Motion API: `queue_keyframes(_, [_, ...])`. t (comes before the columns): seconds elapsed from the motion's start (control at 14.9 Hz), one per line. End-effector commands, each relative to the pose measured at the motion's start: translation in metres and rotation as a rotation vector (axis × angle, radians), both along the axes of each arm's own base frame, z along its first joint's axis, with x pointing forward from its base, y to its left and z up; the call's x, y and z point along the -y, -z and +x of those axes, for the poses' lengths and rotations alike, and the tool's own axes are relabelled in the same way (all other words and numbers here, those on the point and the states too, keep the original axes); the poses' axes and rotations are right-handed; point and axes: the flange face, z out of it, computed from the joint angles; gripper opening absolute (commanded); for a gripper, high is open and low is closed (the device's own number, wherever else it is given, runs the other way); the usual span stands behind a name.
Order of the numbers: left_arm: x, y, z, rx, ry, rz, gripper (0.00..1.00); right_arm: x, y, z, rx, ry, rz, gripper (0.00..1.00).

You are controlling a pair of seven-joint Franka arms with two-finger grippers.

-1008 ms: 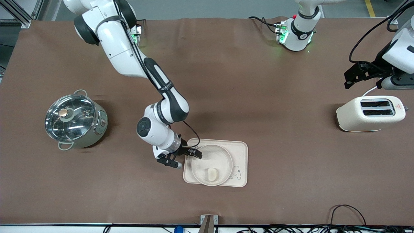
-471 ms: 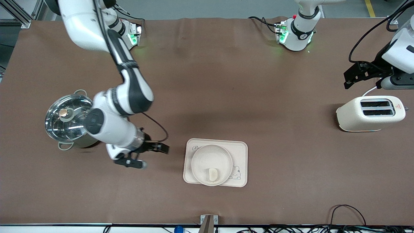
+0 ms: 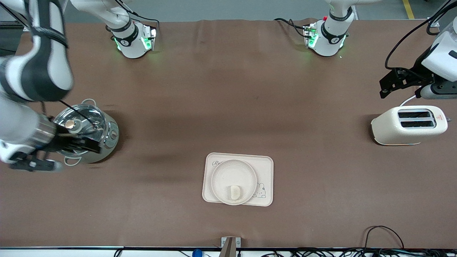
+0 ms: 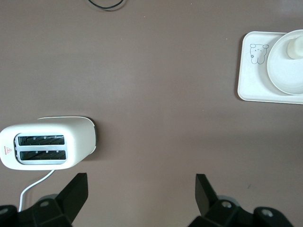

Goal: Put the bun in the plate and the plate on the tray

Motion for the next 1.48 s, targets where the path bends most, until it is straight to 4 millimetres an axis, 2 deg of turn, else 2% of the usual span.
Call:
queue_keyframes(0.0, [-0.002,-0.004,0.001,0.006,0.015,0.002,1.00,0.048,-0.059,-0.048,0.008,0.029,0.000,1.00])
queue_keyframes(0.2, [-0.002,-0.004,0.001,0.006,0.012,0.003,1.00,0.092,-0.099,-0.086,0.005,0.052,-0.038,1.00])
queue_keyframes(0.27, [-0.002,-0.004,0.001,0.006,0.012,0.003,1.00,0.101,-0.109,-0.096,0.005,0.041,-0.050,1.00])
queue_keyframes(0.4, [-0.003,-0.004,0.001,0.006,0.012,0.003,1.00,0.123,-0.120,-0.114,-0.004,0.054,-0.039,1.00])
queue_keyframes(0.54, [-0.003,-0.004,0.002,0.008,0.010,0.001,1.00,0.133,-0.129,-0.129,0.011,0.036,-0.034,1.00])
queue_keyframes(0.67, [-0.003,-0.004,0.002,0.008,0.009,0.001,1.00,0.128,-0.129,-0.137,0.007,0.029,-0.041,1.00])
queue_keyframes(0.87, [-0.003,-0.004,0.001,0.008,0.010,0.003,1.00,0.114,-0.130,-0.135,0.014,0.005,-0.046,1.00])
queue_keyframes(1.41, [-0.005,-0.004,0.002,0.007,0.004,0.004,1.00,0.109,-0.132,-0.138,0.009,-0.007,-0.044,1.00])
